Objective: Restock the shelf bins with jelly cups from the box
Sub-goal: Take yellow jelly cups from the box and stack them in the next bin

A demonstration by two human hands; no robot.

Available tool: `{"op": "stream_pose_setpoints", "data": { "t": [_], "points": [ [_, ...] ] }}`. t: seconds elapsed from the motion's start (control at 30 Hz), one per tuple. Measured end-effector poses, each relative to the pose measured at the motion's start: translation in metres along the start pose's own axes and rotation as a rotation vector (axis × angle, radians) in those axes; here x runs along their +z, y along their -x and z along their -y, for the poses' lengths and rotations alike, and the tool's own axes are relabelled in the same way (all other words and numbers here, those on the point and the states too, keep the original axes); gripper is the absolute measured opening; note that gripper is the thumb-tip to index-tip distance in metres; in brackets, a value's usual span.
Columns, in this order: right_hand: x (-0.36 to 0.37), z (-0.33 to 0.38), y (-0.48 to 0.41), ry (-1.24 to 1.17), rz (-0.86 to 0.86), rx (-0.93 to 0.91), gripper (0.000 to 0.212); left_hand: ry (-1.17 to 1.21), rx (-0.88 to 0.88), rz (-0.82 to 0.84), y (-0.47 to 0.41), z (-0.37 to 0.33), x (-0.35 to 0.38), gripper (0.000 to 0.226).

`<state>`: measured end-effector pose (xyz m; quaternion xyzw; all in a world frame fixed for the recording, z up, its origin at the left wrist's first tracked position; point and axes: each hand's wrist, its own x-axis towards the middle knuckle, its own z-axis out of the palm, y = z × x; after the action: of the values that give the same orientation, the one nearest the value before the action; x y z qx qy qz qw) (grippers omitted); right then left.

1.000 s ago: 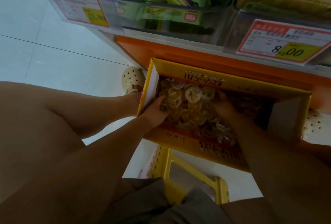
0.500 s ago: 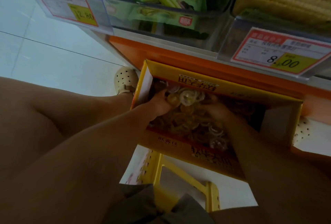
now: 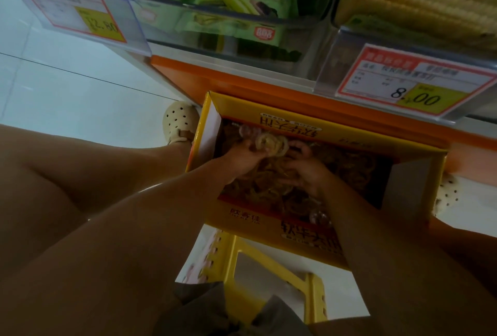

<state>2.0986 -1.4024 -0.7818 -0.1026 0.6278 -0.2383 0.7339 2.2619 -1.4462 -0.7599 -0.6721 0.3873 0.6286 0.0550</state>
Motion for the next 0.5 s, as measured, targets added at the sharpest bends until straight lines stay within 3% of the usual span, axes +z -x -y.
{"op": "stream_pose_setpoints", "data": {
  "t": [0.17, 0.3, 0.5],
  "points": [
    [-0.001, -0.004, 0.008, 0.030, -0.079, -0.020, 0.029, -0.039, 0.034, -0.021, 0.001, 0.007, 0.013, 0.055],
    [0.003, -0.007, 0.013, 0.092, -0.143, -0.020, 0.015, 0.075, 0.026, 0.028, 0.011, 0.005, 0.014, 0.040],
    [0.012, -0.006, 0.032, -0.011, -0.003, -0.017, 0.042, 0.114, 0.019, 0.072, 0.036, 0.003, 0.000, 0.037]
  ]
}}
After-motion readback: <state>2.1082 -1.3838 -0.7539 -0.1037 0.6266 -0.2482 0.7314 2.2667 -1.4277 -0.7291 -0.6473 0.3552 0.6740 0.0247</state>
